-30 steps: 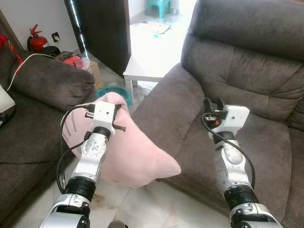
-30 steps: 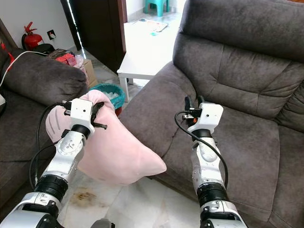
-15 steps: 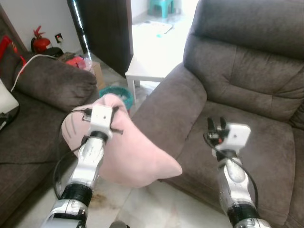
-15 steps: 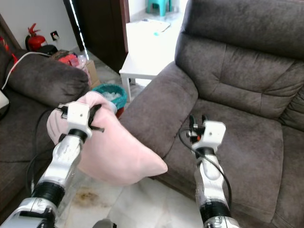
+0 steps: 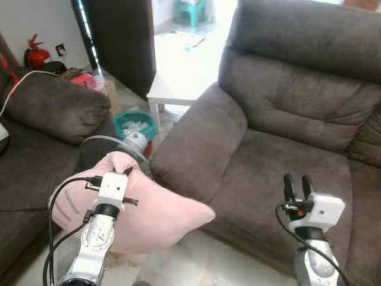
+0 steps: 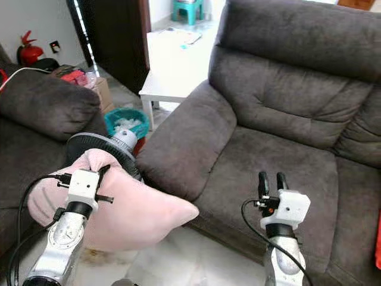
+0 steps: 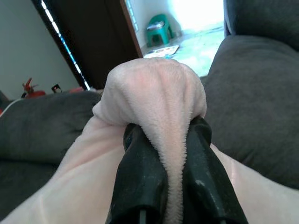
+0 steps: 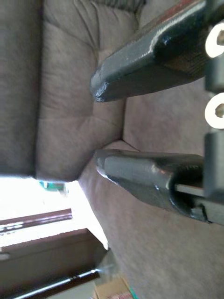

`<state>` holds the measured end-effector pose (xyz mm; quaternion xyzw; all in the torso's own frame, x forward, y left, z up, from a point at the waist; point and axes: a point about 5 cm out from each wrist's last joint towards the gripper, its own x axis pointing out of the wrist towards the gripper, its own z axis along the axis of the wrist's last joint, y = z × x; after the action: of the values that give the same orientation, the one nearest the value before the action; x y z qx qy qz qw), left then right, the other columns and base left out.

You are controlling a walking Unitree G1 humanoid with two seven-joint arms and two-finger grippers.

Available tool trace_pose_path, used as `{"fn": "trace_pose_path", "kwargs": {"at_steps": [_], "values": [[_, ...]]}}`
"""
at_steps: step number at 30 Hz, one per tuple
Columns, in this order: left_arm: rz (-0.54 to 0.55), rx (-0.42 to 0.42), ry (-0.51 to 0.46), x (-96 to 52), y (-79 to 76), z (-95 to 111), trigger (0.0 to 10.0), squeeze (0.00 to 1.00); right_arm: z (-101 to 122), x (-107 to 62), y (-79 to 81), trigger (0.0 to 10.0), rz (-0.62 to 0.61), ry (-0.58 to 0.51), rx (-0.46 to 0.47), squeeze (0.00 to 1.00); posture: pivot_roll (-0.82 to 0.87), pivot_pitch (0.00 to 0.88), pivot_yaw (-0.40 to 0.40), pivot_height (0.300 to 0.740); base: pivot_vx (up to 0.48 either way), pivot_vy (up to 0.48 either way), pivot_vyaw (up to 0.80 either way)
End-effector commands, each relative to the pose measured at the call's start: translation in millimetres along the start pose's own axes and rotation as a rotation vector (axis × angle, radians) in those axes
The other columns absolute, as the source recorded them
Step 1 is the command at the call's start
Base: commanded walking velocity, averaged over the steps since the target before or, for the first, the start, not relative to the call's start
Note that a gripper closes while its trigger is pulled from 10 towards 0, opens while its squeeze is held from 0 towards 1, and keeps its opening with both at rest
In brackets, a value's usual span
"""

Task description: Move the pillow to the sofa from floor

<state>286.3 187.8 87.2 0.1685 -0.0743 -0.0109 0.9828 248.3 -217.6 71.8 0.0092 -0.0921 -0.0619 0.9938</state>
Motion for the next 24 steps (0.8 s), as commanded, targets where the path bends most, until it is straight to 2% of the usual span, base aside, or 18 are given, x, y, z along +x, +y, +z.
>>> {"fn": "trace_pose_path", "kwargs": {"at_steps": [1, 5, 10, 16, 20, 21, 24], "values": [[0.042, -0.005, -0.100, 6.1, 12.2, 21.1, 10.0, 0.00, 3.2, -0.3, -3.1, 10.0, -0.019, 0.001, 0.006, 0.00, 0.10, 0.000, -0.037, 0.694, 0.000, 0.000, 0.00], [0.041, -0.002, -0.098, 3.2, 13.6, 21.0, 10.0, 0.00, 1.7, -0.8, -1.4, 10.0, -0.017, 0.009, 0.009, 0.00, 0.12, 0.000, -0.036, 0.694, 0.000, 0.000, 0.00], [0.050, 0.005, -0.106, 8.0, 18.0, 24.2, 10.0, 0.00, 5.2, 4.2, -2.3, 10.0, -0.031, 0.001, 0.036, 0.00, 0.12, 0.000, -0.022, 0.694, 0.000, 0.000, 0.00], [0.006, 0.006, -0.113, 15.3, 13.7, 27.3, 10.0, 0.00, 7.1, 9.4, -6.7, 10.0, -0.067, -0.012, 0.033, 0.00, 0.10, 0.000, 0.011, 0.731, 0.000, 0.000, 0.00], [0.008, 0.007, -0.126, 17.3, 15.5, 31.9, 10.0, 0.00, 7.1, 10.9, -2.0, 10.0, -0.053, -0.010, 0.049, 0.00, 0.13, 0.000, 0.005, 0.740, 0.000, 0.000, 0.00], [0.019, 0.007, -0.125, 15.7, 17.4, 32.1, 10.0, 0.00, 4.4, 11.2, 2.7, 10.0, -0.025, 0.006, 0.049, 0.00, 0.13, 0.000, 0.003, 0.740, 0.000, 0.000, 0.00], [0.016, 0.008, -0.123, 12.3, 16.6, 32.4, 10.0, 0.00, 4.3, 12.4, 3.4, 10.0, -0.017, 0.009, 0.051, 0.00, 0.15, 0.000, -0.006, 0.740, 0.000, 0.000, 0.00]]}}
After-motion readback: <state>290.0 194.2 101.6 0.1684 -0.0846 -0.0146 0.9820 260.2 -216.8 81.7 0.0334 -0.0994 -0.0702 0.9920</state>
